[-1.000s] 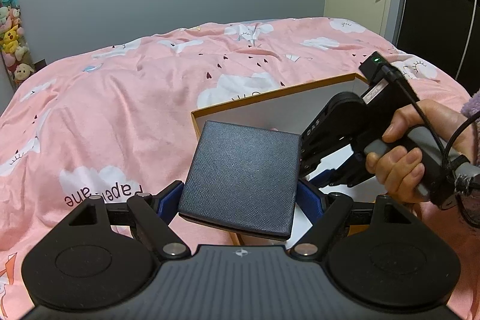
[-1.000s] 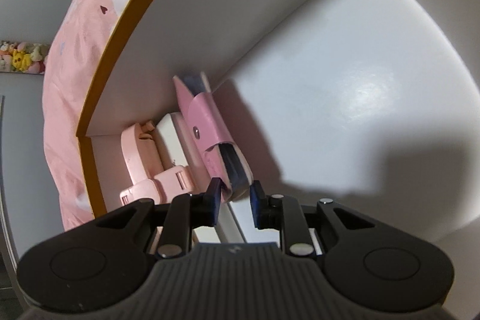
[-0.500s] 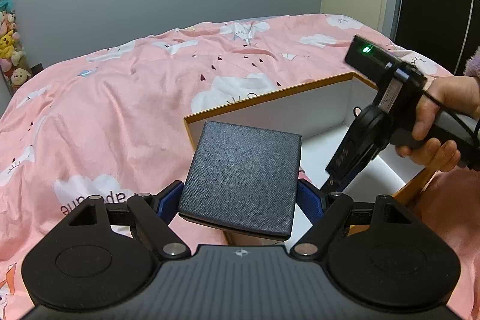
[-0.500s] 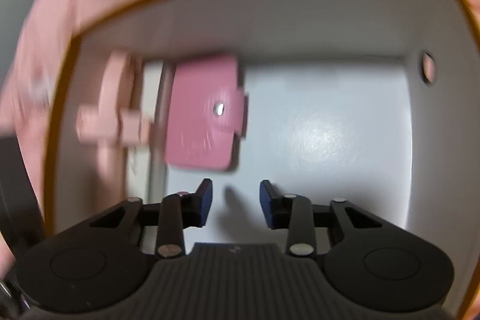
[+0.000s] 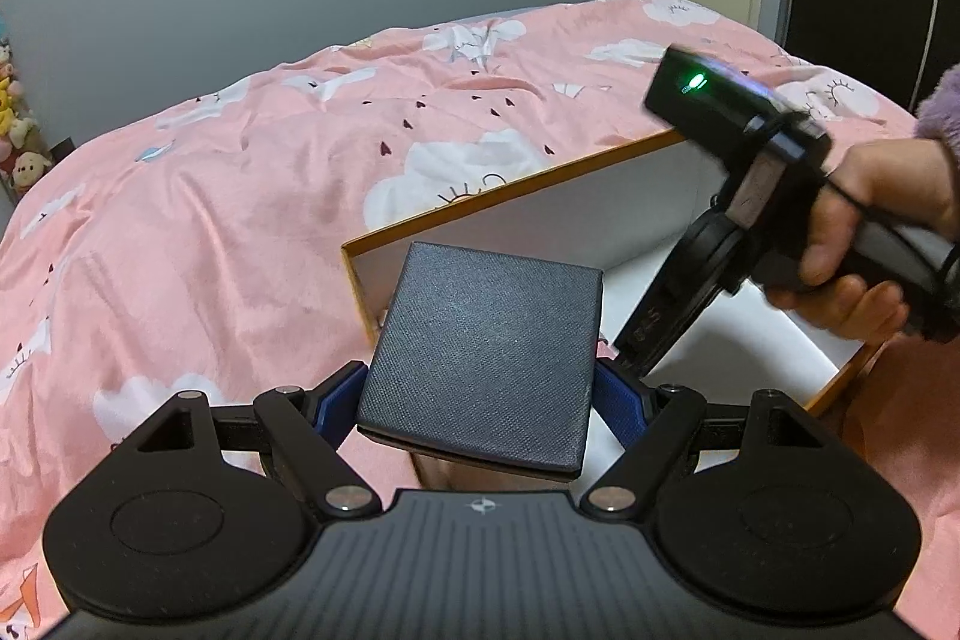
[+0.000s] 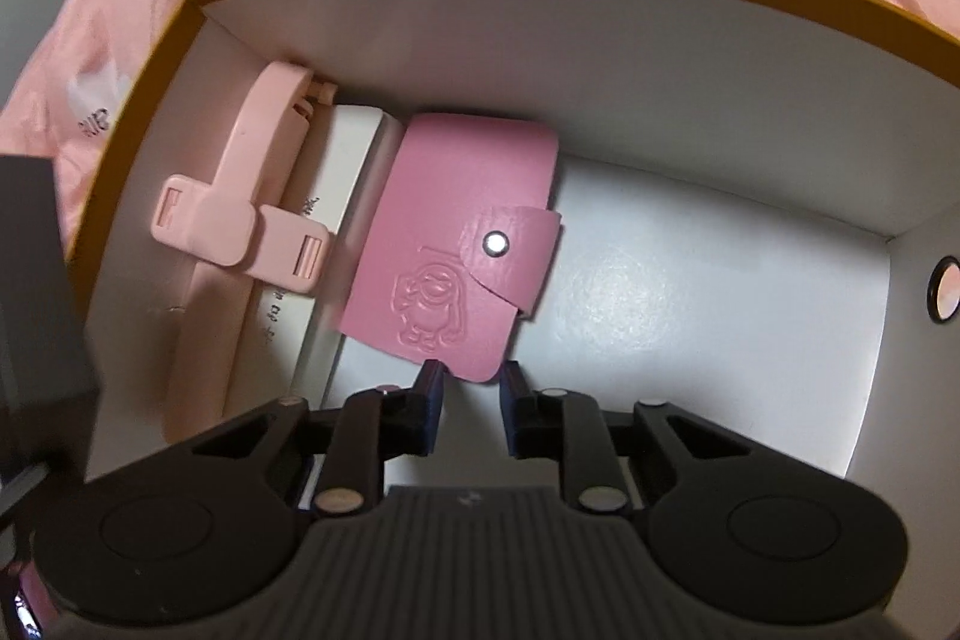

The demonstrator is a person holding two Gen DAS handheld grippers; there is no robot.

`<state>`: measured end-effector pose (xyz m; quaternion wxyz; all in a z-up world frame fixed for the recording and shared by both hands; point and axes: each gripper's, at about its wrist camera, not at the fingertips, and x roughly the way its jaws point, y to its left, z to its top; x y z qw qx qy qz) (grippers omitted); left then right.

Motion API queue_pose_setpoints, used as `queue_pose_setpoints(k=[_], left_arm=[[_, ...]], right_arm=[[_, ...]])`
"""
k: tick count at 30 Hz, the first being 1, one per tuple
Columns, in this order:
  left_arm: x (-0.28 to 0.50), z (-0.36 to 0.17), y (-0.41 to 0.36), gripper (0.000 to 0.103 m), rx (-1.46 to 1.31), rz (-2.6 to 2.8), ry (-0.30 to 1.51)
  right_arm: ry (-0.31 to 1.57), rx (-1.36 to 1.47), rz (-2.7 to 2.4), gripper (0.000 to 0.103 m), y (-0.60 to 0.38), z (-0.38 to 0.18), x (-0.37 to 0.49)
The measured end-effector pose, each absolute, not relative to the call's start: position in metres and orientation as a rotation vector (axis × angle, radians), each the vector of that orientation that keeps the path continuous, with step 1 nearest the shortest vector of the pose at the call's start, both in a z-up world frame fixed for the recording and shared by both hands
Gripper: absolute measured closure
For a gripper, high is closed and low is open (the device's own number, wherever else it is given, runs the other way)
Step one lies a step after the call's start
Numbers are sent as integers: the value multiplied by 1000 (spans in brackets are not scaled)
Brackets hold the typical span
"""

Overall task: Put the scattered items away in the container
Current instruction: 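Bring the black box to the right gripper, grasp it with the right, open the left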

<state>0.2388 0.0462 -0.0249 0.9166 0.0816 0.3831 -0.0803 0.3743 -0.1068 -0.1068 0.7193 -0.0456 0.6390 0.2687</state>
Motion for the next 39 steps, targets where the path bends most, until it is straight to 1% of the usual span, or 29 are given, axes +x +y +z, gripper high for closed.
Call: queue_pose_setpoints(k=[4,5,6,7,9,10,12,13,14,15,21,24,25,28,35,37,38,39], left_arm=[[244,-31,34,9,200,-176,799],[246,-33,31,9,204,-177,804],[247,-35,29,9,205,-180,808],[249,-37,27,9,203,-184,812],[251,-40,23,9,199,-189,817],[252,-41,21,9,196,-194,819],[253,-41,18,9,183,-210,819],[253,-41,16,9,171,-222,819],[253,-40,15,9,160,-233,818],[253,-40,14,9,153,-242,816],[250,-32,9,9,116,-282,793],[251,-30,10,9,91,-290,785],[252,-30,10,9,86,-291,785],[253,-33,11,9,83,-288,789],[255,-37,21,9,53,-291,815],[252,-37,21,11,85,-294,818],[250,-38,20,11,108,-295,820],[248,-38,20,11,129,-289,820]], right_arm=[[1368,27,603,74,-135,-89,370],[1361,100,620,68,-145,-83,370],[1353,183,640,65,-156,-77,371],[1342,258,659,63,-166,-72,369],[1308,379,689,63,-183,-58,370],[1289,426,704,61,-186,-51,371],[1260,508,750,52,-189,-44,370],[1252,537,771,43,-194,-42,370],[1246,555,781,36,-197,-40,370],[1242,562,781,35,-196,-39,369],[1279,611,843,35,-197,-50,362],[1290,633,879,35,-215,-55,360],[1289,640,887,37,-216,-54,358],[1282,659,906,57,-213,-55,356],[1236,507,921,58,-195,-40,350],[1220,449,925,59,-188,-35,349],[1207,412,918,63,-184,-32,348],[1197,370,903,64,-180,-30,348]])
